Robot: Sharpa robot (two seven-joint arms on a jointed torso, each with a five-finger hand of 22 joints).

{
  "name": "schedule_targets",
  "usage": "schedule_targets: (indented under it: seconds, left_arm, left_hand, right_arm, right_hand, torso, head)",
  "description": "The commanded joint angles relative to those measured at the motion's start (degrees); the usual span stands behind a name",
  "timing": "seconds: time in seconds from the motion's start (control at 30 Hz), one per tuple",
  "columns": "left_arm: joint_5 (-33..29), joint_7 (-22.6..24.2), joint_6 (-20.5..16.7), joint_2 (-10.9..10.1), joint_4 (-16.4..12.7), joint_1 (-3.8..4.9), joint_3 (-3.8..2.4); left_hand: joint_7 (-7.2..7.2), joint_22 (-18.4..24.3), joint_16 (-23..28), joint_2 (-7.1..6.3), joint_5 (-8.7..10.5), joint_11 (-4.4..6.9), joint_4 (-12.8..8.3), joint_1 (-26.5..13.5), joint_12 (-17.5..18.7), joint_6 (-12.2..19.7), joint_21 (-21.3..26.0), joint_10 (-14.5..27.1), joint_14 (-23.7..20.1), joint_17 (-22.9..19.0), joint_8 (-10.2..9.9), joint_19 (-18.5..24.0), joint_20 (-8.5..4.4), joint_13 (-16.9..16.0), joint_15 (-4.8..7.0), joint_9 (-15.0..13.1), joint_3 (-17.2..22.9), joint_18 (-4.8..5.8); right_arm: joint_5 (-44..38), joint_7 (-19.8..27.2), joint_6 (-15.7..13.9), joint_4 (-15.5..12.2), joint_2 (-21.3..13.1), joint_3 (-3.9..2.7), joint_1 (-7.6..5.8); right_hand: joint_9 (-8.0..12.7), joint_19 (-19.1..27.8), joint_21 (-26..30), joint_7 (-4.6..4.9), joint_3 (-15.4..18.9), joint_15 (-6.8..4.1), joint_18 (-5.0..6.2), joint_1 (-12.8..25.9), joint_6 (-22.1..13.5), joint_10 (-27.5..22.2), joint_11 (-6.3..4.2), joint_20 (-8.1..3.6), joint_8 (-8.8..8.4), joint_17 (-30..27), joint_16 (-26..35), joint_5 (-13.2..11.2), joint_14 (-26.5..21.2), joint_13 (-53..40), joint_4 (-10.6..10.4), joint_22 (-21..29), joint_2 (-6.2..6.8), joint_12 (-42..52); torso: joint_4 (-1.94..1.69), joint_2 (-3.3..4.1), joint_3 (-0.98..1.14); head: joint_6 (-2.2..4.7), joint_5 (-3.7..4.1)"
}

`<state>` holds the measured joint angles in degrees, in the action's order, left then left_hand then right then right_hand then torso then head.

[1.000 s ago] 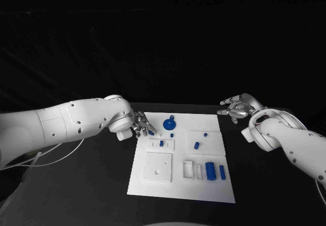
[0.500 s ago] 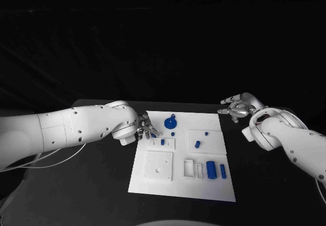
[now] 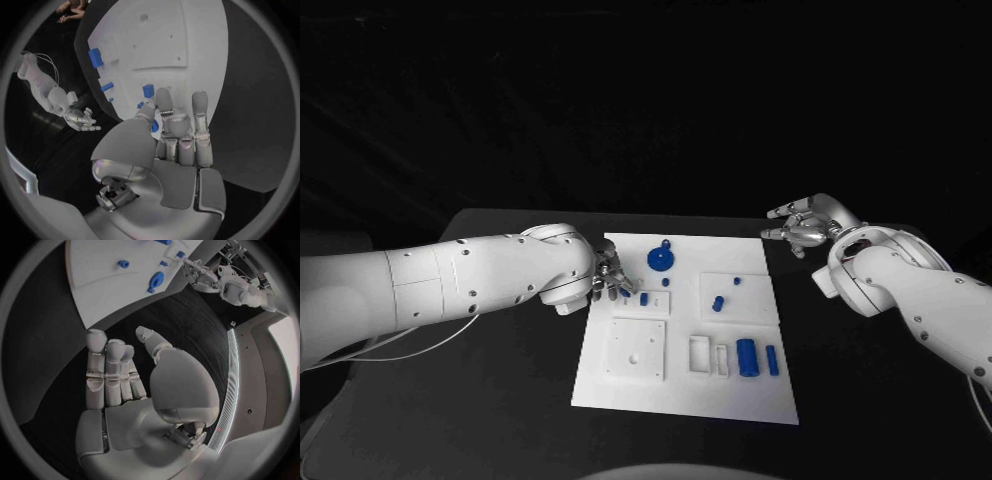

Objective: Assemble the parts on the task board

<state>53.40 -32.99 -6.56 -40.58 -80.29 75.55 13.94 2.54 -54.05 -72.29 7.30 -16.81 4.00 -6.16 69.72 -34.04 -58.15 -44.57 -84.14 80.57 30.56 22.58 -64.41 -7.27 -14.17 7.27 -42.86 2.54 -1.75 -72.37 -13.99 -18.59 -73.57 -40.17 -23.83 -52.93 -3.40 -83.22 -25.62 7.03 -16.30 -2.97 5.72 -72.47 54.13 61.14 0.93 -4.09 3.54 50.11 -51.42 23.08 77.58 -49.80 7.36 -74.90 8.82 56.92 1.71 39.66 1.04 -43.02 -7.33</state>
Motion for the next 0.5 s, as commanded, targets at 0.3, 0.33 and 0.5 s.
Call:
schedule_targets:
  seconds: [0.3,0.33,0.5]
  left_arm:
    - [2.7,-0.3,0.4,0.8,0.8,-0.88,-0.05]
    - [2.7,-0.3,0.5,0.8,0.8,-0.94,-0.05]
    - [3.1,-0.3,1.2,0.9,0.9,-1.10,-0.05]
  left_hand:
    - [-4.01,0.0,0.6,0.68,-0.30,0.40,-0.6,0.0,-0.3,-4.2,-0.2,-2.7,0.4,0.1,-0.1,-0.3,0.22,0.2,0.12,-9.9,0.2,-0.99]
    - [-4.01,0.0,0.6,0.68,-0.30,0.40,-0.6,0.0,-0.3,-4.2,-0.2,-2.7,0.4,0.1,-0.1,-0.3,0.22,0.2,0.12,-9.9,0.2,-0.99]
    - [-4.01,0.0,0.6,0.68,-0.29,0.40,-0.7,0.1,-0.3,-4.3,-0.2,-2.7,0.5,0.4,-0.1,-0.3,0.23,0.2,0.12,-9.9,0.2,-0.99]
  right_arm:
    - [-0.3,0.2,0.7,-0.1,-0.1,-0.02,0.06]
    - [-0.3,0.2,0.7,-0.1,-0.1,-0.02,0.06]
    - [-0.3,0.2,0.8,-0.1,-0.1,-0.02,0.06]
  right_hand:
    - [0.0,0.0,0.3,0.19,0.2,0.00,0.97,-0.1,-0.3,-0.5,0.06,0.10,-0.16,-0.1,-0.1,0.3,-0.5,0.1,0.0,-2.6,-0.36,0.1]
    - [0.0,0.0,0.3,0.19,0.2,0.00,0.97,-0.1,-0.3,-0.5,0.06,0.10,-0.16,-0.1,-0.1,0.3,-0.5,0.1,0.0,-2.6,-0.36,0.1]
    - [0.0,0.0,0.3,0.19,0.2,0.00,0.97,-0.1,-0.3,-0.5,0.06,0.10,-0.16,-0.1,-0.1,0.3,-0.5,0.1,0.0,-2.6,-0.36,0.1]
  torso:
    - [0.00,-0.01,-0.01]
    - [-0.01,-0.02,0.00]
    - [-0.02,-0.01,0.01]
  head:
    - [-0.27,-0.02]
    - [-0.27,0.00]
    - [-0.38,0.03]
